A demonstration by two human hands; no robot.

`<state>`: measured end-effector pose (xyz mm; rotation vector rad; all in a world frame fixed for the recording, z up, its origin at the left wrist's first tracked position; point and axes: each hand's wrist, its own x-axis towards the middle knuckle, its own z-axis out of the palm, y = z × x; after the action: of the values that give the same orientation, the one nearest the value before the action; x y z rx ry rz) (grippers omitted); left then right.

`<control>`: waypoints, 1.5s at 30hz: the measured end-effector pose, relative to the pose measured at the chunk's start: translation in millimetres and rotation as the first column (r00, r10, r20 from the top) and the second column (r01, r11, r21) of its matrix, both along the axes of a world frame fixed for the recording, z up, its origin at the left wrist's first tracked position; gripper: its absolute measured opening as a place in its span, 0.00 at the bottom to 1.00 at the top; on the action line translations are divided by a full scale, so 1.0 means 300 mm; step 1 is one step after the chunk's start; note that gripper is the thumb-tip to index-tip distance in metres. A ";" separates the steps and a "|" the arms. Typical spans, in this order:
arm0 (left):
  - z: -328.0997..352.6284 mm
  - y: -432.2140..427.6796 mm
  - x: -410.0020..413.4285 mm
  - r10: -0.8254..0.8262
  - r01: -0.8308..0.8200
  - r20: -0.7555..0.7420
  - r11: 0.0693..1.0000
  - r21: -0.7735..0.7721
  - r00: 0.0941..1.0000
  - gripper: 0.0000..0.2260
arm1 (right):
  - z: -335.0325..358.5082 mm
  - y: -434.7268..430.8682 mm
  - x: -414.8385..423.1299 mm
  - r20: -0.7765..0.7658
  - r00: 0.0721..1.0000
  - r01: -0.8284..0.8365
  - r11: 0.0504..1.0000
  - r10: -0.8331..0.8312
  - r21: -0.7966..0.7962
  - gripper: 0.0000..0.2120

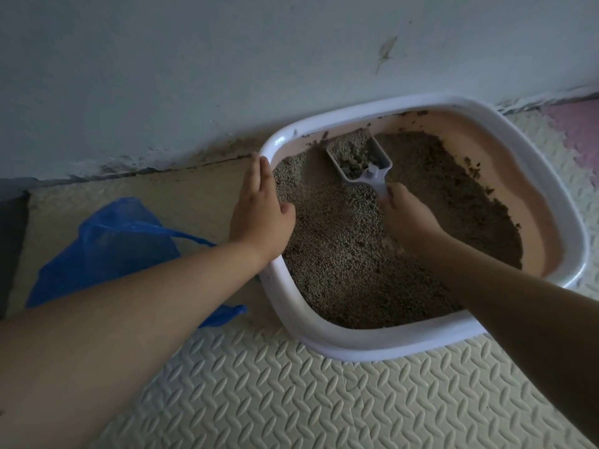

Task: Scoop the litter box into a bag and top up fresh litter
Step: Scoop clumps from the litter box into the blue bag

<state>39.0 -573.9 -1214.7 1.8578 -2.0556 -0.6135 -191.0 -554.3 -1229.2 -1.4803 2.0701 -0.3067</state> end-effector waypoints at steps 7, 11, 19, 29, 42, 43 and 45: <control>0.004 0.005 -0.001 -0.005 0.005 -0.009 1.000 0.009 1.000 0.32 | 0.032 0.117 -0.098 0.142 0.987 -0.066 0.992 0.081 -0.105 0.13; 0.011 0.006 -0.003 -0.005 0.005 0.003 1.000 0.013 1.000 0.32 | 0.052 0.144 -0.134 0.148 0.982 -0.100 0.990 0.114 -0.099 0.12; 0.014 0.009 0.000 -0.003 0.003 -0.013 1.000 0.014 1.000 0.32 | 0.087 0.136 -0.129 0.114 0.963 -0.236 0.968 0.245 -0.085 0.10; 0.011 0.009 -0.001 0.006 -0.006 -0.056 1.000 0.008 0.998 0.32 | 0.065 -0.008 0.149 0.104 0.979 -0.184 0.980 0.176 0.075 0.12; 0.003 0.001 -0.001 0.003 -0.003 -0.059 1.000 -0.003 0.998 0.32 | -0.013 -0.015 0.196 0.228 0.971 -0.079 0.997 0.076 0.004 0.09; 0.003 0.001 -0.001 0.002 -0.003 -0.059 1.000 -0.002 0.998 0.32 | -0.016 -0.010 0.197 0.280 0.959 -0.049 0.999 0.047 0.000 0.10; 0.003 0.002 -0.002 0.002 -0.002 -0.057 1.000 -0.004 0.998 0.32 | -0.018 -0.005 0.217 0.376 0.926 0.037 0.999 -0.045 0.027 0.10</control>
<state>38.5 -573.2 -1213.7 1.8184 -2.0174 -0.6535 -126.0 -555.9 -1234.7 -1.2525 1.7893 -0.5412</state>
